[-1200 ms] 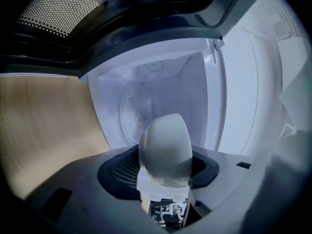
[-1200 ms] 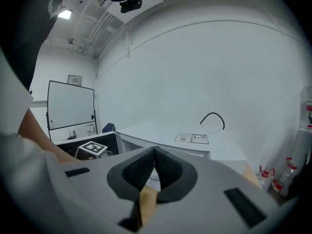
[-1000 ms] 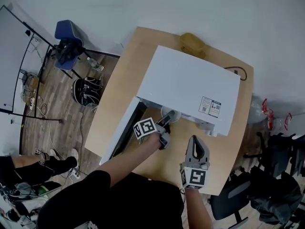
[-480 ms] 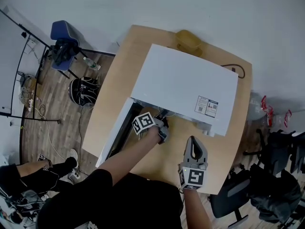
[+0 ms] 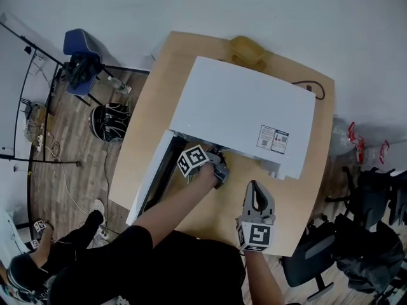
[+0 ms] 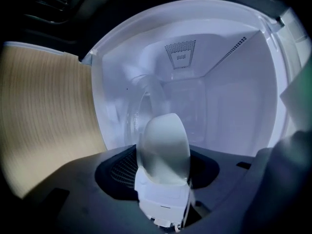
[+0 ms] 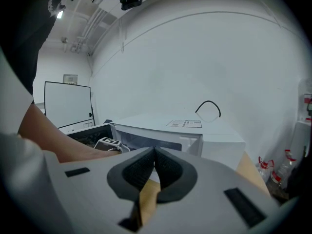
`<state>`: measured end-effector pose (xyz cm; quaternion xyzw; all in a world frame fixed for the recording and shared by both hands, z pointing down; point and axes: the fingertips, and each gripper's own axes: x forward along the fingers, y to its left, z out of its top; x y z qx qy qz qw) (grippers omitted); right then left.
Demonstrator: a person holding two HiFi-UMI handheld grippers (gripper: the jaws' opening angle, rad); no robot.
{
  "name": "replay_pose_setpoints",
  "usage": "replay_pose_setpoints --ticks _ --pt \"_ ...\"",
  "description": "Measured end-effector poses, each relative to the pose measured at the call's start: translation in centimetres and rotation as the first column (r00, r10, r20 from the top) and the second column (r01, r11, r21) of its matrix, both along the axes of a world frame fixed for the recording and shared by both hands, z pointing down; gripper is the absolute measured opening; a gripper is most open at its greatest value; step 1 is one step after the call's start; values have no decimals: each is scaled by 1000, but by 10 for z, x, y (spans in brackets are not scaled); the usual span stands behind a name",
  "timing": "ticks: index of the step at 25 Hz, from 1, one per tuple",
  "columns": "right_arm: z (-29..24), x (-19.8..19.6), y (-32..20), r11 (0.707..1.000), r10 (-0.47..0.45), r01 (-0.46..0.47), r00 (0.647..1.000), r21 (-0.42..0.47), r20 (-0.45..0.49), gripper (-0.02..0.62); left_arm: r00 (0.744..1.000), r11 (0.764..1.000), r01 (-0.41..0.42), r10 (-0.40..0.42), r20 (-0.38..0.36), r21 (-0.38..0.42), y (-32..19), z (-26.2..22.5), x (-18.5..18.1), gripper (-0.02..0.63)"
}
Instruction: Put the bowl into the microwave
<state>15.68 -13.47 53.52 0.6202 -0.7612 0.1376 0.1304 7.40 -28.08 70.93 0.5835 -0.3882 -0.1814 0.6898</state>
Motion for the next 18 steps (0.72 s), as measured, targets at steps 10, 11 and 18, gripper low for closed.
replay_pose_setpoints --ticks 10,11,18 --pt "10 7 11 1000 15 -15 999 -24 31 60 987 998 -66 62 149 23 0 -2 2 227" --pt "11 8 13 999 18 -18 999 -27 33 60 984 997 -70 65 164 27 -1 -2 1 227" --pt "17 14 23 999 26 -24 999 -45 42 60 965 991 -114 96 244 63 -10 -3 1 227"
